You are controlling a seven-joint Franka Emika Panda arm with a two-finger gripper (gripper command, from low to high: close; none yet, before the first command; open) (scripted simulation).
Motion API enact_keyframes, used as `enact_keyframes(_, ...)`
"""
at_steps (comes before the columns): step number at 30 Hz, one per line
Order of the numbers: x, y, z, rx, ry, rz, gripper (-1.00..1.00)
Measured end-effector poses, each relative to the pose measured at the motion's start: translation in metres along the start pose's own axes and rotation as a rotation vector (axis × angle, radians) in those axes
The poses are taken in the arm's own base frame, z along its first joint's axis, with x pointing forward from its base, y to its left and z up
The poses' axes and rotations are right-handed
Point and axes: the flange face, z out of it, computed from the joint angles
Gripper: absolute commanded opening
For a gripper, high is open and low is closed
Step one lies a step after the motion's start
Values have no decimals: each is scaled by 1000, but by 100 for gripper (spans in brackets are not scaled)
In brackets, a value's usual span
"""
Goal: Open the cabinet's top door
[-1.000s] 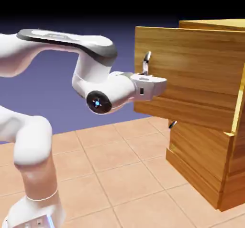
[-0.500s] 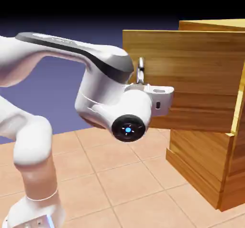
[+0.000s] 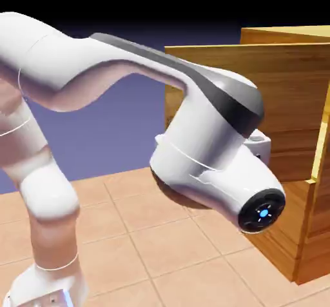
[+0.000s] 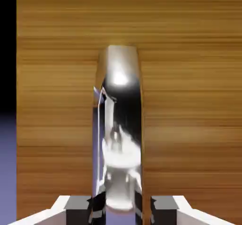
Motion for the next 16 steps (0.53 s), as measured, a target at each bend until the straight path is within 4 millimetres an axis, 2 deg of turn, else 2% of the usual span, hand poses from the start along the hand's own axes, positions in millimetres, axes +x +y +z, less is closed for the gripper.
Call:
enact_keyframes(11, 8, 8, -20, 49, -49, 0, -100)
enact_keyframes(15, 13, 13, -34, 81, -80, 0, -100)
enact_keyframes(16, 14, 14, -37, 88, -88, 0, 100)
